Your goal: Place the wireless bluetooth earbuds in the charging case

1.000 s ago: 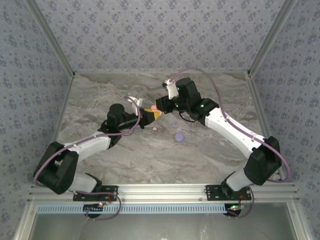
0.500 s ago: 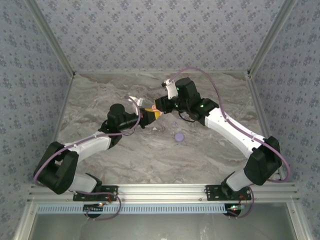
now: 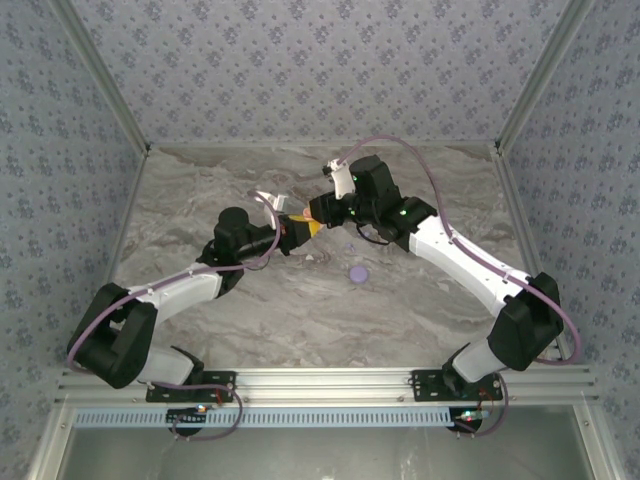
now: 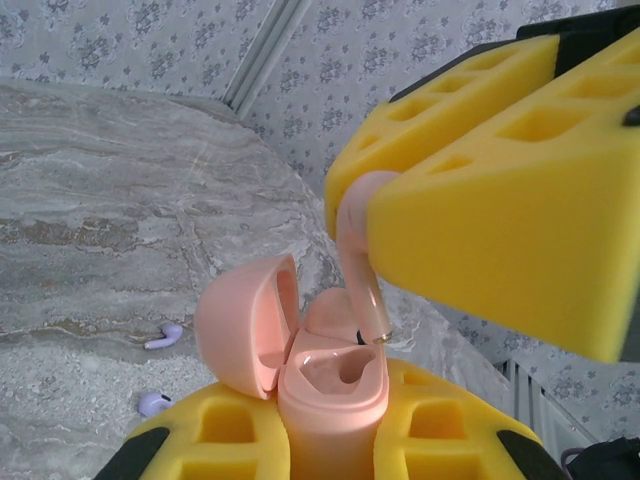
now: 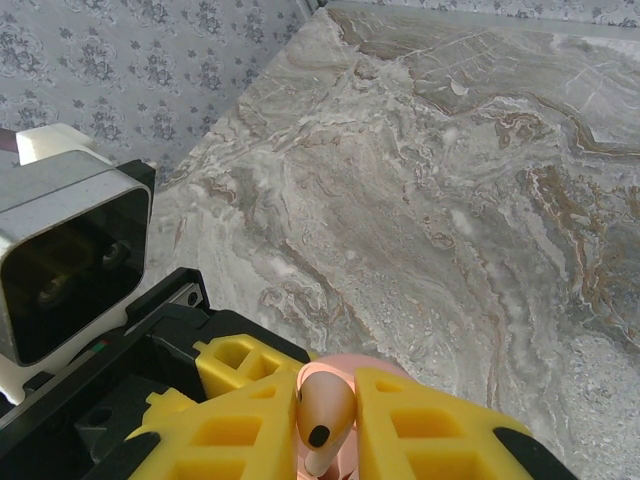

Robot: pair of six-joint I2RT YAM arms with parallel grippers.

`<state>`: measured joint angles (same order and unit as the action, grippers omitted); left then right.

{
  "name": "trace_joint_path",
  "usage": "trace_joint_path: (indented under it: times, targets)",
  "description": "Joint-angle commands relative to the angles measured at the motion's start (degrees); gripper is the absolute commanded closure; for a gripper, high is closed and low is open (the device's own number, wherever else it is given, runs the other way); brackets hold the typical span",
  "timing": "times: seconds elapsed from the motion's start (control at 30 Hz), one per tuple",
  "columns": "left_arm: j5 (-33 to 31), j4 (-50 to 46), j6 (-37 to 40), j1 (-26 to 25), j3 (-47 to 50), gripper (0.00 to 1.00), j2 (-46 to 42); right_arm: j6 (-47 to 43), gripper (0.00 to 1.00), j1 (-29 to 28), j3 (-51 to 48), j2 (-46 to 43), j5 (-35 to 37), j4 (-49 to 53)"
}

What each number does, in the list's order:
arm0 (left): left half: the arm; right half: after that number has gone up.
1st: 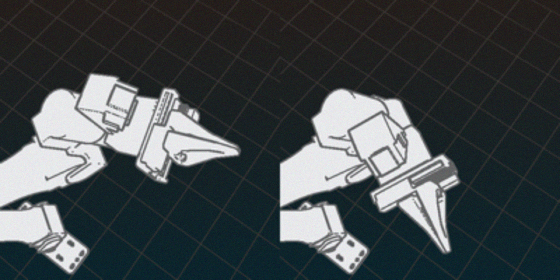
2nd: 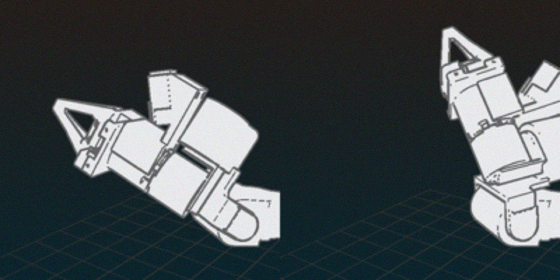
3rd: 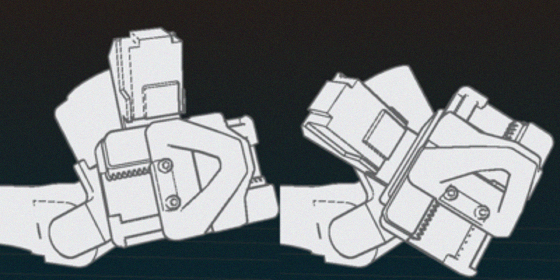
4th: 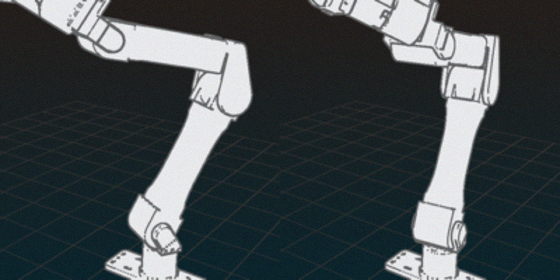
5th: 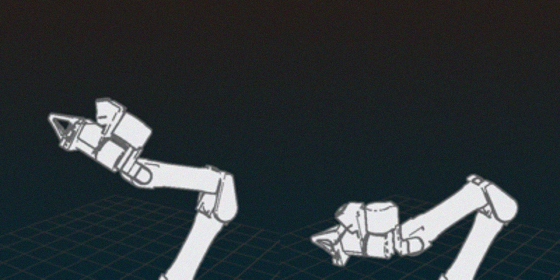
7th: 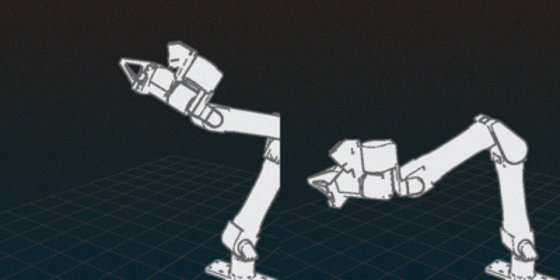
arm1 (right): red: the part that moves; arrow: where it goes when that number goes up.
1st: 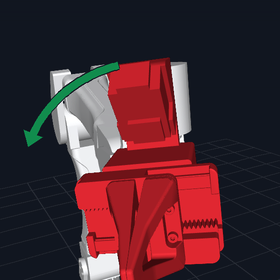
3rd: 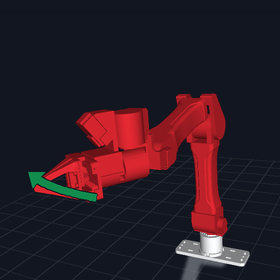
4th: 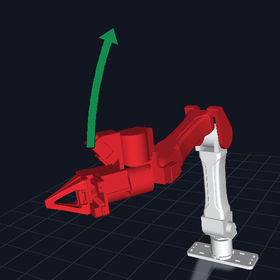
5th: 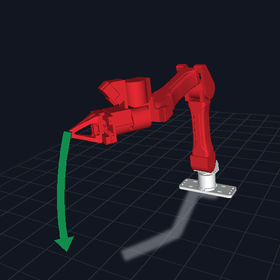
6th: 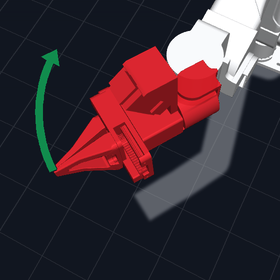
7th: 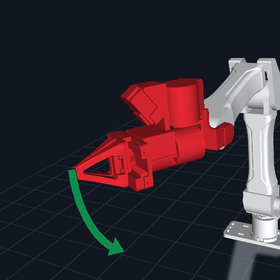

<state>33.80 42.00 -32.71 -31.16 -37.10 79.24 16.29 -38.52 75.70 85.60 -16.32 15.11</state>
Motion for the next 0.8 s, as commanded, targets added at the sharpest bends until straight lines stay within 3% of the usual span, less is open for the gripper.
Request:
trace_joint_path:
  times: [0.0,0.77]
  targets:
    - [0.8,2.9,-0.9,-0.3,-2.3,0.89,-0.5,-1.1,0.78,-0.4,2.0,0.7,0.0,-0.2]
    - [-3.0,2.3,-1.2,-0.4,-2.0,0.90,-2.0,-2.5,0.78,-0.9,2.1,0.7,-0.4,1.4]
